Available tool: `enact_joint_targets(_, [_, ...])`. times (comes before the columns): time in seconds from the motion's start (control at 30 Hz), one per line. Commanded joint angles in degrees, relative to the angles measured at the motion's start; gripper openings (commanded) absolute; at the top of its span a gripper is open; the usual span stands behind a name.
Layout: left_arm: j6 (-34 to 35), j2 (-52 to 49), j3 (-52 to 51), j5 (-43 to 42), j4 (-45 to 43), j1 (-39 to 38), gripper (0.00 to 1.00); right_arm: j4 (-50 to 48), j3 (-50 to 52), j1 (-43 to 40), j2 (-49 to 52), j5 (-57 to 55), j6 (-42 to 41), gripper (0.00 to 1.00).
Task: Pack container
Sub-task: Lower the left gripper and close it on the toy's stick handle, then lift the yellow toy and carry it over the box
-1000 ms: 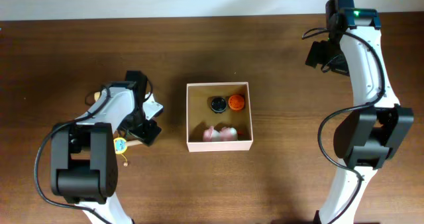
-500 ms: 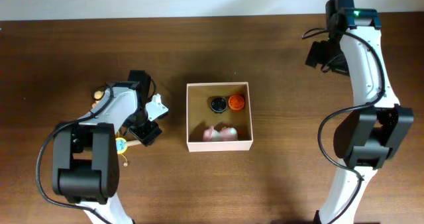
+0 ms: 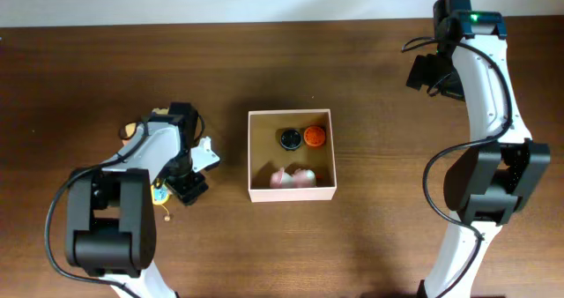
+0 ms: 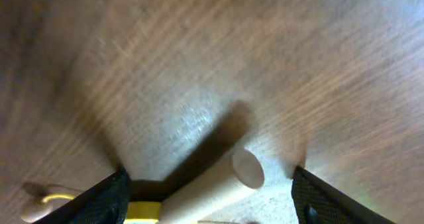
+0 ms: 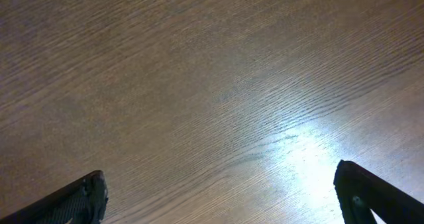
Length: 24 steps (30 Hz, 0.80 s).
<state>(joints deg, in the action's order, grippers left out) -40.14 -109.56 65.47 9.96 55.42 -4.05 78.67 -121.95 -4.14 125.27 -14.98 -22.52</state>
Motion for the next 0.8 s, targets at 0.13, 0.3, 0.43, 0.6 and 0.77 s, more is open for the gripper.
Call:
enact_joint_targets(0.13, [-3.28,-0.24,-2.6,-0.57,-1.77,0.48,0.8,0.0,-0.09,-0.02,-0.2,-0.07,-0.7,0.99])
enact_joint_targets(0.3, [-3.28,-0.24,-2.75,-0.57,-3.89,0.87,0.64,0.0,-0.09,-0.02,-0.2,-0.04,-0.7,0.99])
enact_joint_targets(0.43, [-3.28,-0.24,-2.78,-0.55,-5.55,1.22,0.53,0.0,-0.09,-0.02,-0.2,-0.07,-0.7,0.99])
enact_joint_targets(0.6, [-3.23,-0.24,-2.78,-1.42,-7.06,1.22,0.53,0.0,-0.09,-0.02,-0.2,-0.07,-0.7,0.99])
enact_joint_targets(0.77, [-3.23,-0.24,-2.78,-5.57,-7.04,1.16,0.41,0.0,-0.09,-0.02,-0.2,-0.07,-0.7,0.99])
